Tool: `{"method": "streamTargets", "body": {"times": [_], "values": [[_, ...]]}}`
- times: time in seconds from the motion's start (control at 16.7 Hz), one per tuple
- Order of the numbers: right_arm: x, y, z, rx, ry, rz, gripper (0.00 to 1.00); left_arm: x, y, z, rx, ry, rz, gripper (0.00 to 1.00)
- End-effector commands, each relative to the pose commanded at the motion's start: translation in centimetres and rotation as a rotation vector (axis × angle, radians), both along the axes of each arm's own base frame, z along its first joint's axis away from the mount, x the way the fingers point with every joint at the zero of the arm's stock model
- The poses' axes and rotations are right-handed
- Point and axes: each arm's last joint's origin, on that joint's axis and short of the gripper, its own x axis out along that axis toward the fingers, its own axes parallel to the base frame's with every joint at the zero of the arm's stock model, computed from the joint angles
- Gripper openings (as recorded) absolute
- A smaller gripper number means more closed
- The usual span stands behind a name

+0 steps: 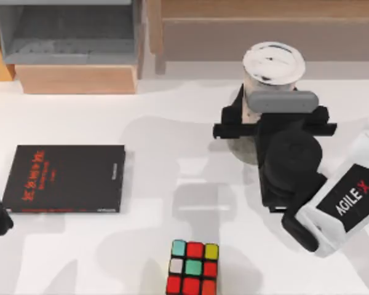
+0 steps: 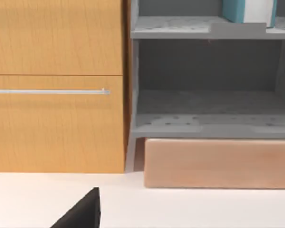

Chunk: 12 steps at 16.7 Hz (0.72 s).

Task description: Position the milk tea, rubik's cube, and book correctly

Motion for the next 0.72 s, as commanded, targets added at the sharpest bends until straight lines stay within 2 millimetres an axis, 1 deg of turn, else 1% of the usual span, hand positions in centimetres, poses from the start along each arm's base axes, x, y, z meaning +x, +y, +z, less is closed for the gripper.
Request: {"method": "streamTargets", "body": {"times": [0.3, 0.36, 0.72], "values": [[0.00, 0.00, 0.00, 0.000, 0.000, 0.000, 0.98, 0.00, 0.00, 0.00, 0.000, 0.000, 0.000, 1.00], [0.00, 0.00, 0.00, 0.000, 0.000, 0.000, 1.00, 0.00, 0.00, 0.00, 0.000, 0.000, 0.000, 1.00], [0.00, 0.00, 0.00, 0.000, 0.000, 0.000, 1.00, 0.00, 0.00, 0.00, 0.000, 0.000, 0.000, 1.00]]}}
